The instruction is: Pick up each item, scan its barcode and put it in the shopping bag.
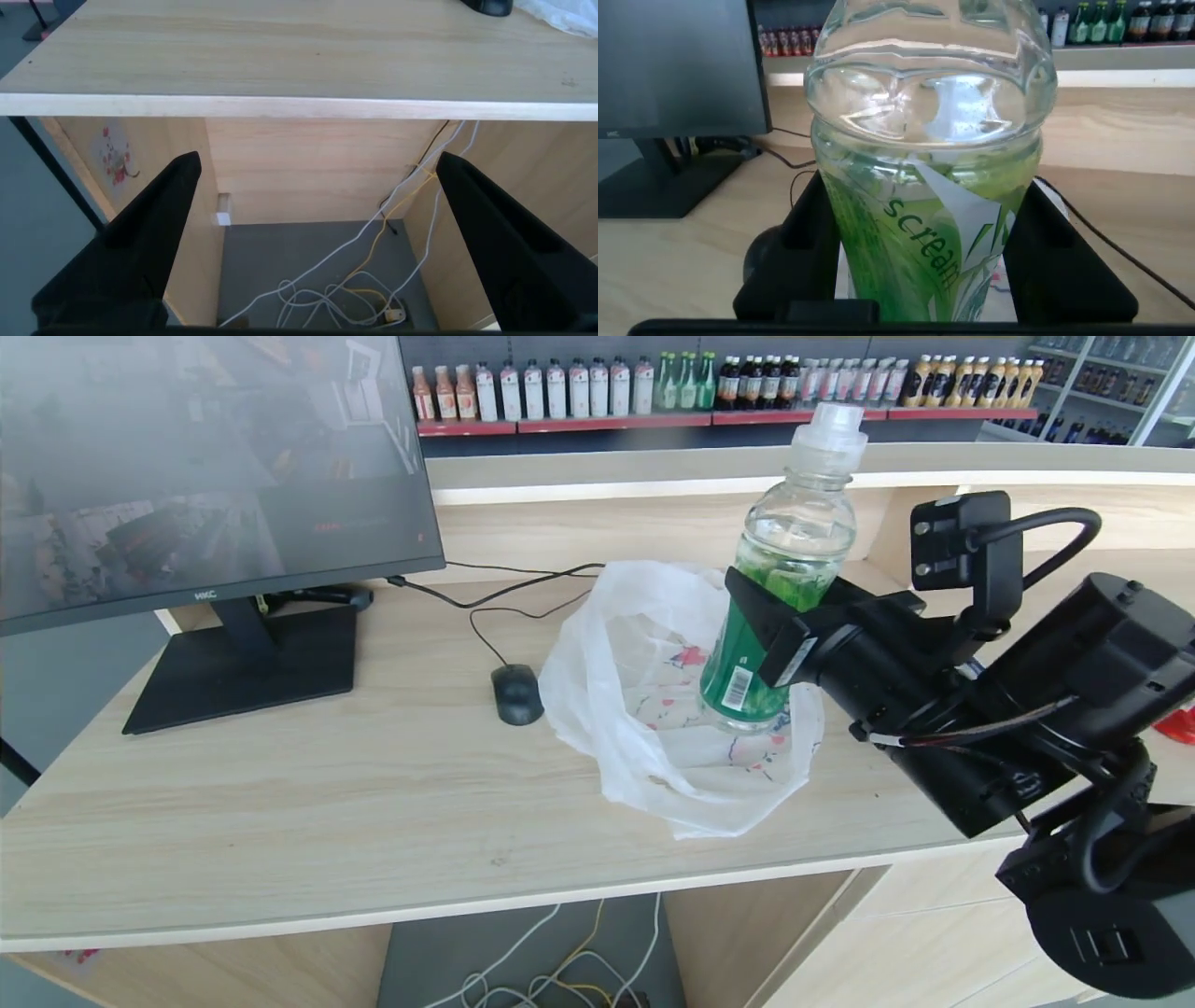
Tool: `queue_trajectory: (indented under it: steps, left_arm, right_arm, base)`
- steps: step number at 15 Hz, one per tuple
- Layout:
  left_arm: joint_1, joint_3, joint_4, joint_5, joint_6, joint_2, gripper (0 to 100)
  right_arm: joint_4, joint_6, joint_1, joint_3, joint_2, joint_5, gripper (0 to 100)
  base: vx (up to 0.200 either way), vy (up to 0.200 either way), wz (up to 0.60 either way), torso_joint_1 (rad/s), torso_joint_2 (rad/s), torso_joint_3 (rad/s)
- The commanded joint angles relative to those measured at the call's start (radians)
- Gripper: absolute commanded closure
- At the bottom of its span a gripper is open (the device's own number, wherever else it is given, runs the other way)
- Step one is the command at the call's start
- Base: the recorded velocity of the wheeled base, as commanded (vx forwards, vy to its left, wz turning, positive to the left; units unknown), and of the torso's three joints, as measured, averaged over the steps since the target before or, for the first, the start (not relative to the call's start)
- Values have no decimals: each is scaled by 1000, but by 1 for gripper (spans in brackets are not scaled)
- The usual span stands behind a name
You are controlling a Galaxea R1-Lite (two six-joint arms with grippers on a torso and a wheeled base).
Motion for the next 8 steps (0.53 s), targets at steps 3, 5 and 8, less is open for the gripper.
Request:
queue_trajectory:
  steps: [3,5,8]
  left_arm:
    - [1,0,0,0,0,0,0]
    - [1,0,0,0,0,0,0]
    - [1,0,0,0,0,0,0]
  right_arm:
    - [116,-2,-4,-171,91,1,100]
    - [156,-2,-4,-236,140,1,100]
    - [157,-8,-7,-274,195,1,100]
  base:
    - [0,0,0,0,0,0]
    - [0,0,0,0,0,0]
    - [0,0,0,0,0,0]
